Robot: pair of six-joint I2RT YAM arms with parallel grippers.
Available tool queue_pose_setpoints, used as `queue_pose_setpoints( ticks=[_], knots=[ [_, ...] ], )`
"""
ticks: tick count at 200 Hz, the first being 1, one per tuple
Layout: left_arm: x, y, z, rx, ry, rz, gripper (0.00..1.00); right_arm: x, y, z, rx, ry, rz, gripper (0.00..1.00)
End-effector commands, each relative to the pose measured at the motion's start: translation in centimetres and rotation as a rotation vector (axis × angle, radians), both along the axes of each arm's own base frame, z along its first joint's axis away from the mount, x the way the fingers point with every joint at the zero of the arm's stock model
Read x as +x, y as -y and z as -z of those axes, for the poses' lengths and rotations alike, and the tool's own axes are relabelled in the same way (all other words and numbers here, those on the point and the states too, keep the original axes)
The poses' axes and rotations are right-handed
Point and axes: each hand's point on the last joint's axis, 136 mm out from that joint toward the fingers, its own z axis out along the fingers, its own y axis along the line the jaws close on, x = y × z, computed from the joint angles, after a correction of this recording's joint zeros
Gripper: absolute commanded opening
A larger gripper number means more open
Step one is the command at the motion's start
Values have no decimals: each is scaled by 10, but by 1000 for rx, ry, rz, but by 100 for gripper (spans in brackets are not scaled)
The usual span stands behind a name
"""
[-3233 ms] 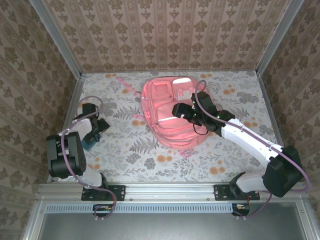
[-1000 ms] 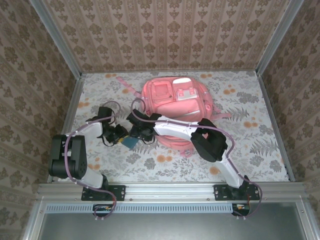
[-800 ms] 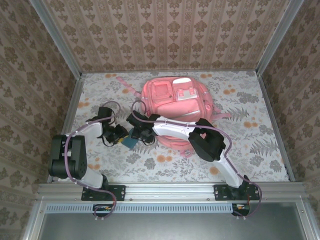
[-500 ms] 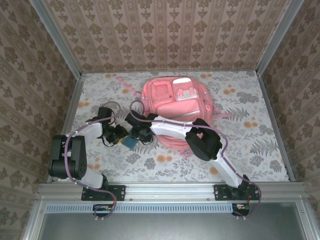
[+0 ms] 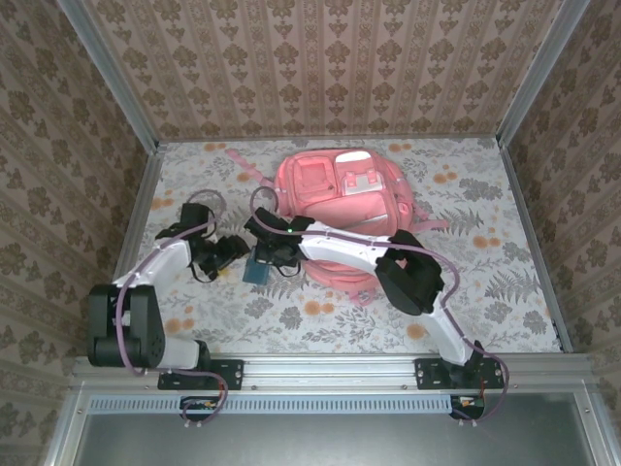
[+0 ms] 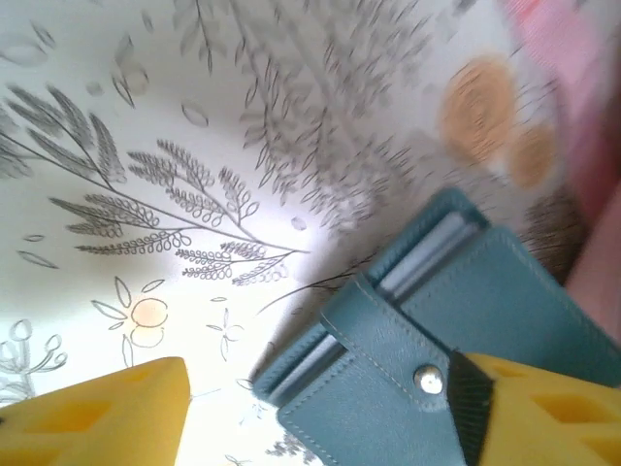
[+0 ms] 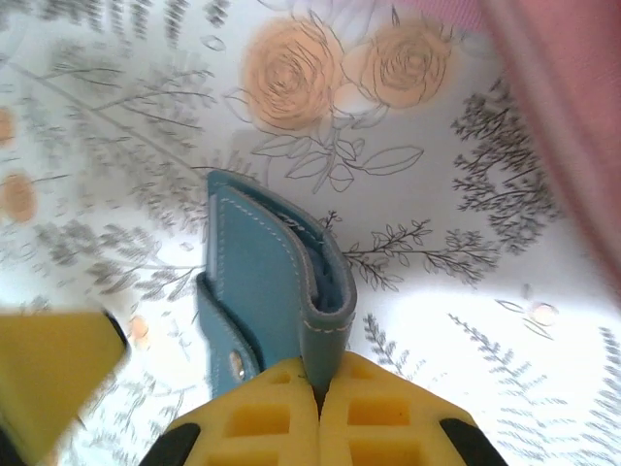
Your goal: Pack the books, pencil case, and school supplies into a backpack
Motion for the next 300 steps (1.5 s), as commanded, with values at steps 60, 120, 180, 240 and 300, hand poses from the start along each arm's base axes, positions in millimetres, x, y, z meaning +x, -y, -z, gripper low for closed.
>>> queue_pose_setpoints(
  ticks=[60,120,180,240,300],
  knots=[
    [40,25,-108,-10,357,135,87,10,147,-147,-82,432,69,0],
    [48,151,-131,24,510,596,92,-3,294,-165,-133,452,319,0],
    [21,269,-110,157,571,1141,86,-26,375,-151,-137,388,502,0],
    [-9,318,-78,117,568,1440,75,-35,399,-140,-100,349,579,0],
    [4,312,-46,309,499,1509,62,-36,398,-133,-76,333,591,0]
  ],
)
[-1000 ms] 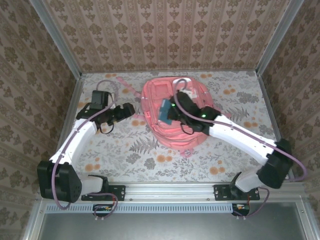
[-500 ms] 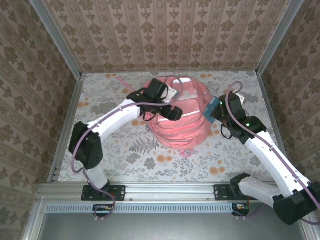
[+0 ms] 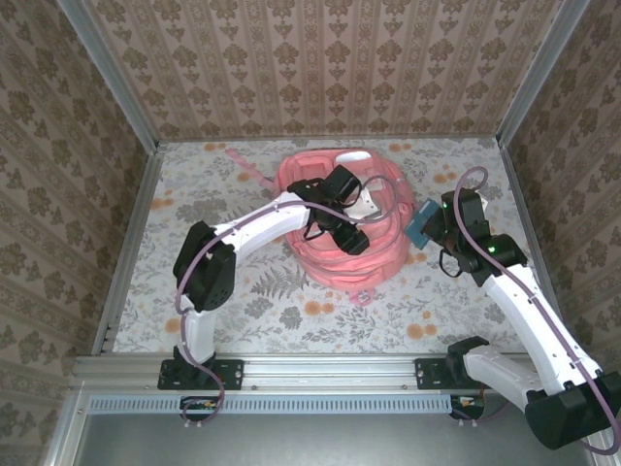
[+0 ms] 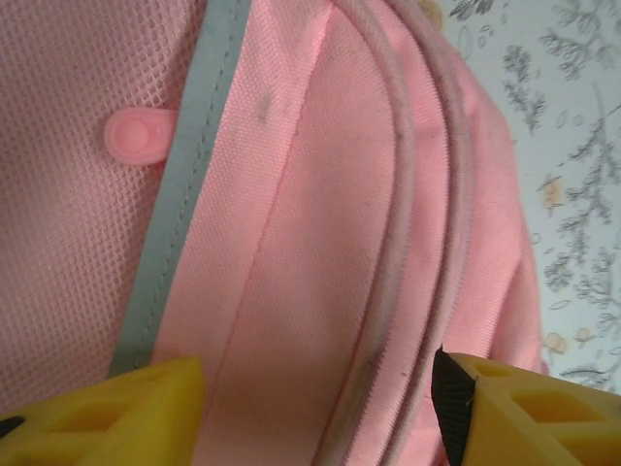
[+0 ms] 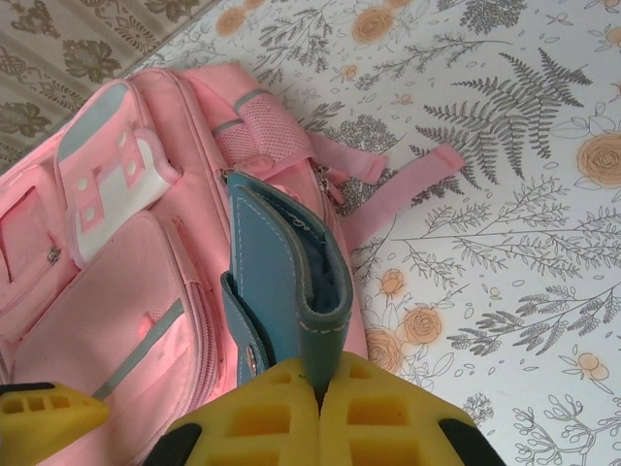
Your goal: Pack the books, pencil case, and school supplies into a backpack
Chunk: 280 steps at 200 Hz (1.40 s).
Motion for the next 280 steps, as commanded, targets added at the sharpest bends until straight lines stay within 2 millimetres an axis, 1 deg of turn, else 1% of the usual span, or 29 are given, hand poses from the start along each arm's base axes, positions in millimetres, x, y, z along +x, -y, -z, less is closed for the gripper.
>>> queue_pose_setpoints(
  ticks=[1,21,30,44,75,94,119,134,144,159,167,169,173,190,203,224,229,244,264,280],
  knots=[
    [8,-8,7,105,61,34,62,-4,-1,2,33,-1,7,0],
    [12,-9,9,125,81,40,54,-5,-1,2,39,1,9,0],
    [13,-9,8,129,89,46,48,-5,-1,2,39,0,12,0],
    [17,-8,3,131,114,51,42,-6,0,1,40,2,14,0],
    [24,-8,-12,112,157,60,22,-8,0,0,47,9,18,0],
    [22,-6,-17,92,161,84,12,-9,-1,0,58,8,15,0],
    [20,-6,-23,82,168,104,3,-11,-5,-1,85,13,3,0],
    [25,-8,-30,78,199,89,0,-12,-8,-1,103,14,-5,0],
    [29,-8,-37,60,226,73,0,-13,-11,0,117,13,-16,0],
    [33,-6,-53,4,282,53,0,-14,-17,1,149,9,-39,0],
    [34,-6,-65,-36,311,43,0,-14,-22,2,170,6,-54,0],
    [34,-6,-65,-41,313,40,0,-14,-23,2,175,5,-58,0],
    [34,-6,-72,-62,328,35,0,-14,-25,3,186,5,-66,0],
    [40,-9,-92,-121,372,0,0,-14,-35,4,237,7,-98,0],
    [44,-12,-100,-151,383,-27,0,-13,-42,5,274,7,-119,0],
    [50,-13,-117,-208,397,-75,0,-10,-60,6,355,13,-175,0],
    [50,-13,-120,-221,400,-84,0,-5,-65,0,381,38,-191,0],
    [52,-9,-132,-269,406,-105,0,-1,-78,-1,445,48,-223,0],
    [55,-3,-142,-322,405,-123,0,8,-94,-2,528,54,-251,0],
    [57,3,-146,-347,398,-131,0,14,-102,3,557,41,-232,0]
  ],
)
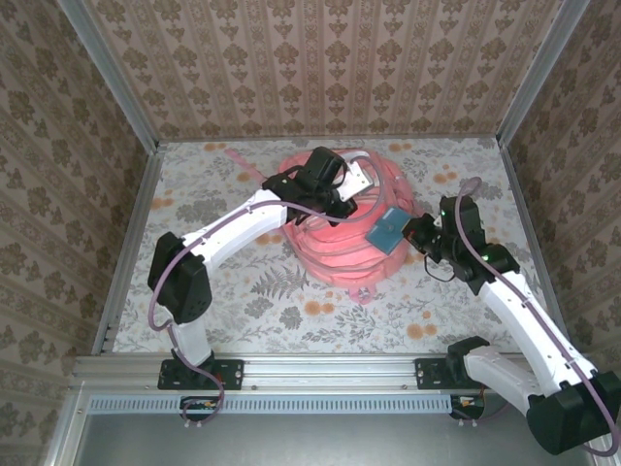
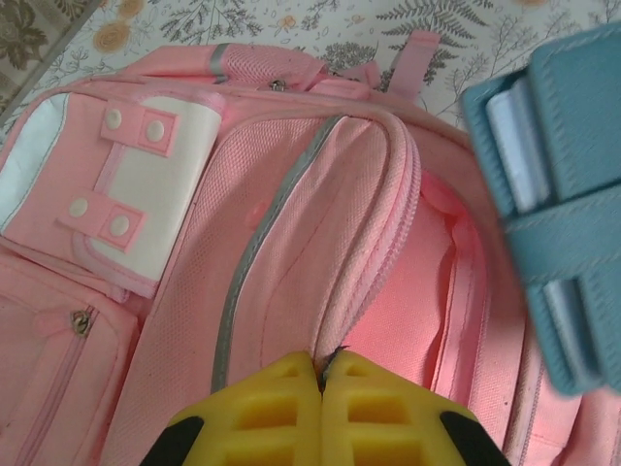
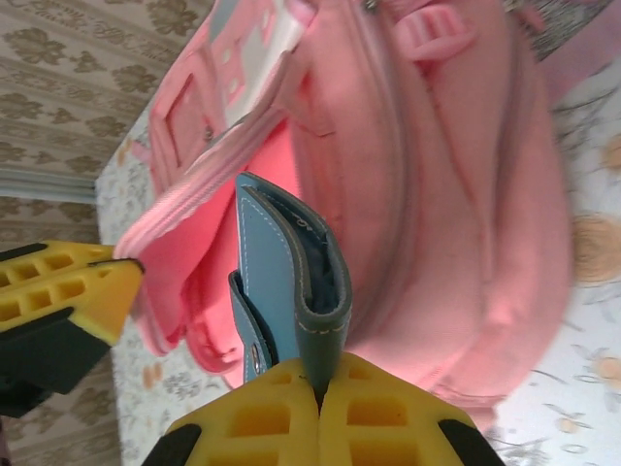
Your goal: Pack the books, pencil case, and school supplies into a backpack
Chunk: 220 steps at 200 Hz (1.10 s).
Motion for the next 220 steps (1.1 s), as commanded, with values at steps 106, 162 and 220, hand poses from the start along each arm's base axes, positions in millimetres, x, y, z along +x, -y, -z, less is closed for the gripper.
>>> queue_pose_setpoints(
  ticks=[106,162,220],
  knots=[
    [19,39,-77,-295,27,-40,0,100,-66,37,321,-71,257,2],
    [33,32,-70,-305,-36,-106,0,114,-79,49,364,-90,280,35],
    [37,34,-57,-329,-129,-104,0,40,-32,44,307,-141,366,46]
  ],
)
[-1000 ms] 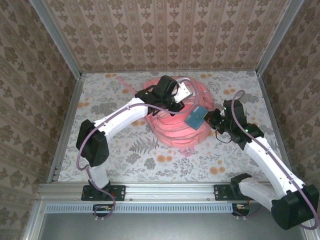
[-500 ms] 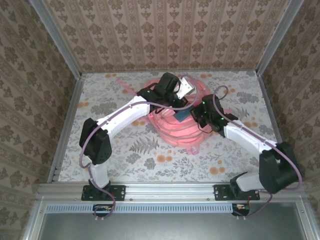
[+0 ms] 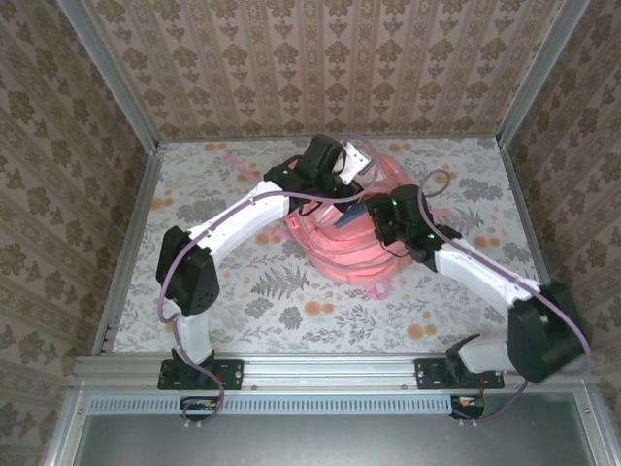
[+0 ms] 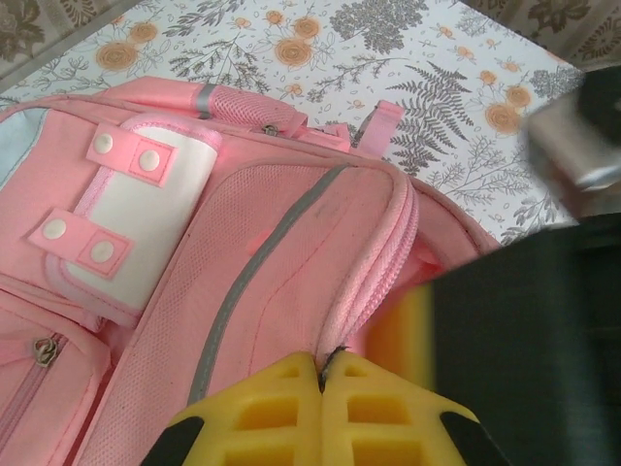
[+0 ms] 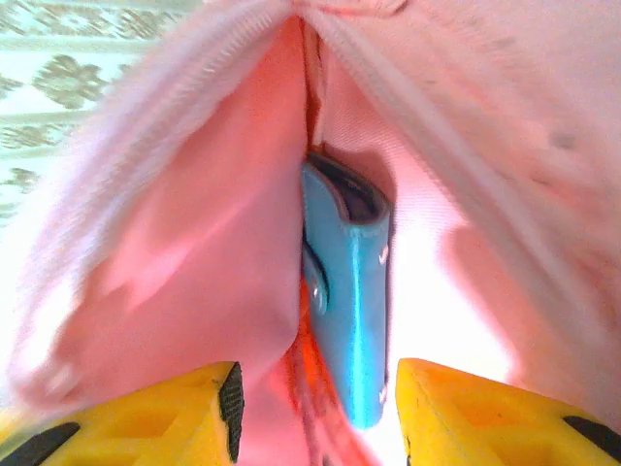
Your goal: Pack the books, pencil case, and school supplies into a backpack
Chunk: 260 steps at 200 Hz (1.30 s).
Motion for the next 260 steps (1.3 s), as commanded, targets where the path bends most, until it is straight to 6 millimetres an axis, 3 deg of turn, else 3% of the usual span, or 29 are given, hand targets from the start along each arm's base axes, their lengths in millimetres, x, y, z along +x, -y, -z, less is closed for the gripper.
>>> queue_pose_setpoints(
  ticks=[1,11,24,39,59,76,95,128,153,184,213,260],
  knots=[
    [14,15,-38,-137,31,-2,0,-32,26,15,-37,-81,65,46],
    [13,17,-37,-144,12,8,0,-41,33,17,-54,-83,70,45],
    [10,19,-34,-153,-29,23,7,-52,43,16,-119,-84,68,45],
    [8,17,-33,-192,-117,28,30,-61,56,10,-233,-72,44,45],
    [15,-2,-34,-248,-199,-31,53,-71,66,2,-427,-52,-39,57],
    [25,-28,-28,-261,-245,-125,61,-78,66,-1,-539,-34,-103,64],
    [36,-65,-7,-256,-330,-274,62,-81,57,-1,-593,-21,-172,66],
    [37,-116,53,-244,-539,-471,58,-76,25,1,-642,13,-303,74],
    [31,-118,78,-288,-668,-484,53,-69,-9,3,-670,41,-397,78],
    [36,-118,102,-259,-727,-535,51,-63,-32,13,-691,11,-447,77],
    [42,-110,115,-256,-775,-532,45,-60,-35,23,-695,-21,-445,74],
    [46,-95,119,-274,-831,-470,41,-60,-26,41,-731,-78,-421,72]
  ],
)
